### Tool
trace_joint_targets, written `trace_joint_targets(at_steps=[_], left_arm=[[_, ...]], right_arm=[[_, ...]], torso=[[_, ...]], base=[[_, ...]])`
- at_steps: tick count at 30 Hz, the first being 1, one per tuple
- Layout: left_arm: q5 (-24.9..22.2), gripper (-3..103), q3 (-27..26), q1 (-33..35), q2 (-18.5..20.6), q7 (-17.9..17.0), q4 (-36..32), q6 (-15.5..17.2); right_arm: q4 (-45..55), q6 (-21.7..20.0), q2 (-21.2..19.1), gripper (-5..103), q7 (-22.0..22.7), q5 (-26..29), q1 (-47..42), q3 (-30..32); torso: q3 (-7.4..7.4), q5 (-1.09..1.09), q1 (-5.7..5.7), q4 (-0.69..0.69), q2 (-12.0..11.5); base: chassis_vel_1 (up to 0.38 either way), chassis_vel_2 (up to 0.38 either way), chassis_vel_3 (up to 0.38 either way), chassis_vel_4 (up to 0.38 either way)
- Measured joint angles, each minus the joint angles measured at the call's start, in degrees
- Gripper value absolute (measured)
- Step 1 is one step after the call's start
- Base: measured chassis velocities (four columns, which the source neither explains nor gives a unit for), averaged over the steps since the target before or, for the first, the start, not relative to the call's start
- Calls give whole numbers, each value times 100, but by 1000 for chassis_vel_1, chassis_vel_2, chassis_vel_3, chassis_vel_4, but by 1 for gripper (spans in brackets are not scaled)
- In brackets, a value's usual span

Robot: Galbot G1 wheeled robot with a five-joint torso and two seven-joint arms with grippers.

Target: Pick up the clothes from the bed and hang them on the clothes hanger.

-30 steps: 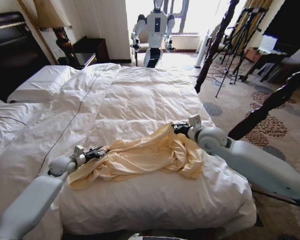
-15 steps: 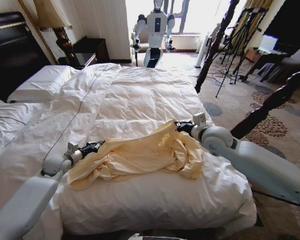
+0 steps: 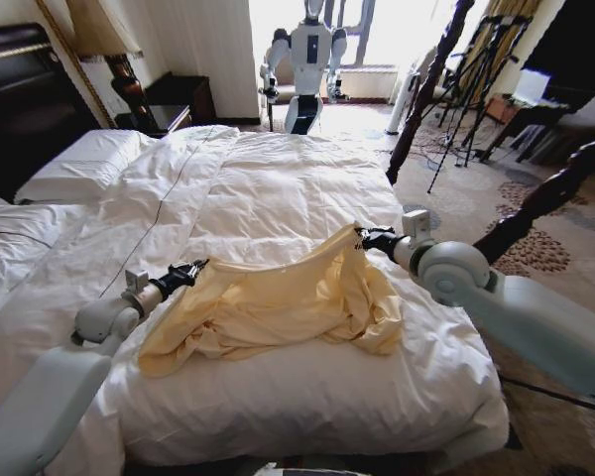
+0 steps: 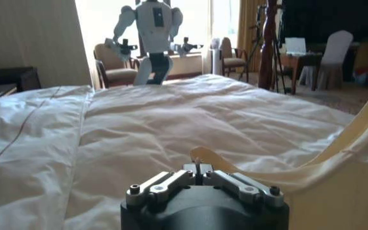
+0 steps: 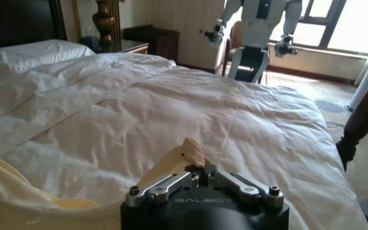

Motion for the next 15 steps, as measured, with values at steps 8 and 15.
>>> trace_joint_targets(at_steps=[8,15], left_arm=[[-881,0,-761,72,91,-911,-987,122],[-2444,0,-2058,62,658,-2150,-2351,119]], right_arm=[[609,257,-446,0,47,246,609,207],[1250,885,-1482,0,-509,512,944,864]], torso=[[0,-1,0,2,0],[-1,2,-1,-1,0]], base=[[0,0,0,0],[0,0,0,0]])
